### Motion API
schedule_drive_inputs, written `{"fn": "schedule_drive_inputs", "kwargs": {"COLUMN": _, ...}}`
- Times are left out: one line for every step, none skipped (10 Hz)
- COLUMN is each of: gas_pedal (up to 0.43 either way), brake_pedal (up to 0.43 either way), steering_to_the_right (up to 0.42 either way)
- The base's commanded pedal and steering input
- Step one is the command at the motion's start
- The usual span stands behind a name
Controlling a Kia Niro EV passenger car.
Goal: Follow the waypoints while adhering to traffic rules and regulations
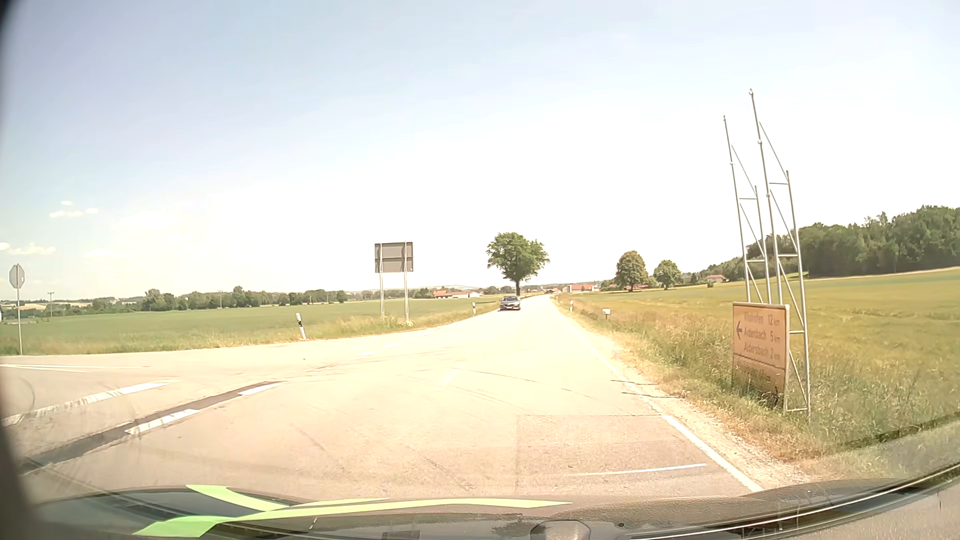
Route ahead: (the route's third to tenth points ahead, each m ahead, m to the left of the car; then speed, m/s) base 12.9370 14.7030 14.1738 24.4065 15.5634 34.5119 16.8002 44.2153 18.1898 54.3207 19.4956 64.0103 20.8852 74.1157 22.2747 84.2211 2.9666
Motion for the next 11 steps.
{"fn": "schedule_drive_inputs", "kwargs": {"gas_pedal": 0.0, "brake_pedal": 0.146, "steering_to_the_right": 0.032}}
{"fn": "schedule_drive_inputs", "kwargs": {"gas_pedal": 0.0, "brake_pedal": 0.146, "steering_to_the_right": 0.031}}
{"fn": "schedule_drive_inputs", "kwargs": {"gas_pedal": 0.0, "brake_pedal": 0.146, "steering_to_the_right": 0.031}}
{"fn": "schedule_drive_inputs", "kwargs": {"gas_pedal": 0.0, "brake_pedal": 0.14, "steering_to_the_right": 0.031}}
{"fn": "schedule_drive_inputs", "kwargs": {"gas_pedal": 0.0, "brake_pedal": 0.14, "steering_to_the_right": 0.031}}
{"fn": "schedule_drive_inputs", "kwargs": {"gas_pedal": 0.0, "brake_pedal": 0.14, "steering_to_the_right": 0.031}}
{"fn": "schedule_drive_inputs", "kwargs": {"gas_pedal": 0.0, "brake_pedal": 0.14, "steering_to_the_right": 0.03}}
{"fn": "schedule_drive_inputs", "kwargs": {"gas_pedal": 0.0, "brake_pedal": 0.134, "steering_to_the_right": 0.029}}
{"fn": "schedule_drive_inputs", "kwargs": {"gas_pedal": 0.0, "brake_pedal": 0.134, "steering_to_the_right": 0.028}}
{"fn": "schedule_drive_inputs", "kwargs": {"gas_pedal": 0.0, "brake_pedal": 0.134, "steering_to_the_right": 0.027}}
{"fn": "schedule_drive_inputs", "kwargs": {"gas_pedal": 0.0, "brake_pedal": 0.122, "steering_to_the_right": 0.024}}
